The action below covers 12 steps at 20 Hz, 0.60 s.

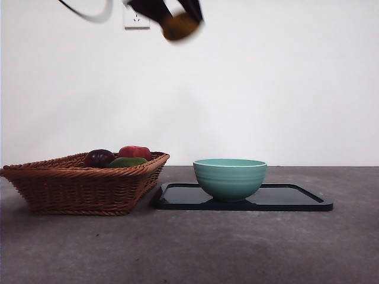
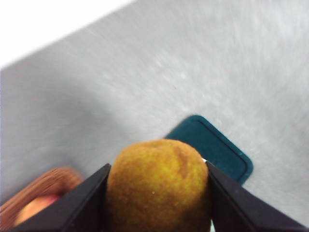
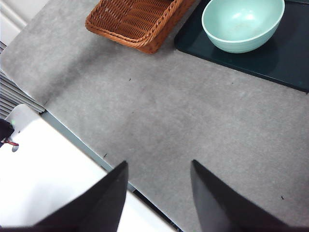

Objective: Pick up the wifruite, put it on the bowl, pick up the plate, put it on desk

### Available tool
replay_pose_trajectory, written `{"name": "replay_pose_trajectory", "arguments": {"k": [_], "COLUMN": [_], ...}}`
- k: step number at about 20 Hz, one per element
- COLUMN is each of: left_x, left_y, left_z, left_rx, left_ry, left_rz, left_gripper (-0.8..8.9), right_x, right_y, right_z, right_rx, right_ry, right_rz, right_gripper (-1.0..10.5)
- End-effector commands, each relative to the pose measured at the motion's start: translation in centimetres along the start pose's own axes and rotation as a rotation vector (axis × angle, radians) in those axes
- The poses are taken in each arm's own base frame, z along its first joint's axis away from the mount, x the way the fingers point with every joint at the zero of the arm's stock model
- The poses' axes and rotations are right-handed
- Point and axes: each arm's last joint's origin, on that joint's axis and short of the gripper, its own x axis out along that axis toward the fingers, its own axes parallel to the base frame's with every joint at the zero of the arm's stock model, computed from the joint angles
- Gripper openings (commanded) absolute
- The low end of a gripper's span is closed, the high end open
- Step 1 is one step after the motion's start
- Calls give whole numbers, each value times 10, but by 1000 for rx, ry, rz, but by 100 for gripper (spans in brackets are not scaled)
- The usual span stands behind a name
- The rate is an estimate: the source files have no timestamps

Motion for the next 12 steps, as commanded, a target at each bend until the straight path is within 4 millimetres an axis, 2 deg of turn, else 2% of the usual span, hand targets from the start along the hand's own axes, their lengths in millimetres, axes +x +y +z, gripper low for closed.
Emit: {"name": "replay_pose_trajectory", "arguments": {"k": [1, 4, 6, 8, 9, 12], "left_x": [-50, -105, -126, -130, -126, -98], "left_y": [0, 2, 2, 4, 5, 7], "left_z": [5, -8, -17, -29, -37, -70], "left_rx": [-40, -95, -116, -134, -143, -181], "left_ry": [-47, -12, 9, 34, 56, 98], "left_rz": [24, 62, 79, 89, 90, 85], "left_gripper": [172, 181, 182, 181, 181, 181], "right_x": [-1, -1, -1, -1, -1, -1], "right_y": [1, 1, 1, 2, 2, 2], "right_z": [2, 2, 3, 3, 3, 3], "right_rx": [-21, -33, -37, -39, -39, -39], "right_ry": [-9, -9, -14, -20, -20, -20], "right_rz": [2, 2, 4, 5, 5, 5], "right_gripper": [208, 208, 208, 208, 208, 208]}}
